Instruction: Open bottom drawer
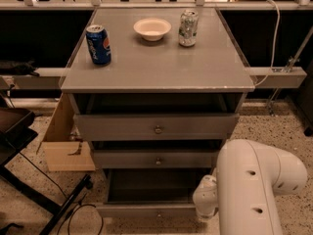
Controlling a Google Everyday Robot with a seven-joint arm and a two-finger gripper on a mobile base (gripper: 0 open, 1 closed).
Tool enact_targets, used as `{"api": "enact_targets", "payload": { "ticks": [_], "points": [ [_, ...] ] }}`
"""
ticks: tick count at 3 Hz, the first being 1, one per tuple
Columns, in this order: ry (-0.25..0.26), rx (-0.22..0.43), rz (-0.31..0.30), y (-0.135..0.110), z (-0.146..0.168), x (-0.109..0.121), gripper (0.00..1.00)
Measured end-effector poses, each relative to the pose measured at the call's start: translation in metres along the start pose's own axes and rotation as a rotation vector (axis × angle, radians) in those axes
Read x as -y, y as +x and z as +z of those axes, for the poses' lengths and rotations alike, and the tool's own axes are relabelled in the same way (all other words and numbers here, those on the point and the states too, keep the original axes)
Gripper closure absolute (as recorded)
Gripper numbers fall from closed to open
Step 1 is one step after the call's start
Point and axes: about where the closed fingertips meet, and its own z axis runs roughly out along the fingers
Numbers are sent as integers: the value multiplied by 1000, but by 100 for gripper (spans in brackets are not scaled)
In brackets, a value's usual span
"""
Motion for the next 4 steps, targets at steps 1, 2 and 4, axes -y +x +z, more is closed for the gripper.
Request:
{"api": "enact_targets", "payload": {
  "ticks": [1, 2, 4],
  "points": [
    [0, 0, 0, 0, -1, 3, 100],
    [0, 1, 0, -1, -2, 5, 100],
    [-7, 13, 6, -3, -3, 9, 100]
  ]
}}
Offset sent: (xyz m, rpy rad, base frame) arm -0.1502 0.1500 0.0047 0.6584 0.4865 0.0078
